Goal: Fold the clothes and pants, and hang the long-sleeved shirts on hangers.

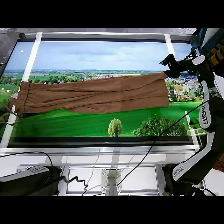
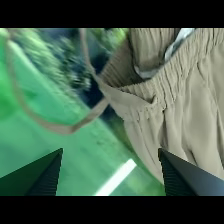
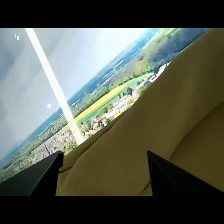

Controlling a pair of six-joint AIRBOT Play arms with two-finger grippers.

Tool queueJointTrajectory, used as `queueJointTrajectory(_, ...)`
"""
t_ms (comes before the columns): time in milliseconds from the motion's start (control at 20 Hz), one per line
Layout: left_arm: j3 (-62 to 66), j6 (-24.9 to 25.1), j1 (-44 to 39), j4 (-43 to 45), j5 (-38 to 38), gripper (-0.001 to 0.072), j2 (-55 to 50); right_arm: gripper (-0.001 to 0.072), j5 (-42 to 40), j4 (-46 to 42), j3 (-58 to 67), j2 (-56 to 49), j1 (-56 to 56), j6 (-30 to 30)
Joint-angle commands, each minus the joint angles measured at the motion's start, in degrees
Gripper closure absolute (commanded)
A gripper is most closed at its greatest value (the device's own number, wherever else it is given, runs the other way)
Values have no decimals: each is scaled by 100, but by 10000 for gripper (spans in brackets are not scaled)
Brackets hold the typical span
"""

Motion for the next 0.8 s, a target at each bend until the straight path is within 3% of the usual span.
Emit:
queueJointTrajectory(0,-306,356,-535,-669,625,0,-413,117,68,404,0,4,4,-11)
queueJointTrajectory(250,-306,763,-1375,-1008,1512,1,-1010,117,68,809,2,4,4,-11)
queueJointTrajectory(450,-304,2177,-1799,-2935,1915,3,-1274,117,114,885,2,4,7,-15)
queueJointTrajectory(550,-304,2461,-1956,-3650,2177,3,-1381,121,273,885,2,4,7,-92)
queueJointTrajectory(600,-302,2461,-2022,-3807,2267,4,-1434,173,435,901,2,4,7,-291)
queueJointTrajectory(700,-299,2461,-2120,-3934,2358,40,-1519,362,896,997,2,4,13,-857)
queueJointTrajectory(750,-295,2461,-2144,-3945,2415,151,-1526,408,1191,1019,2,11,20,-1115)
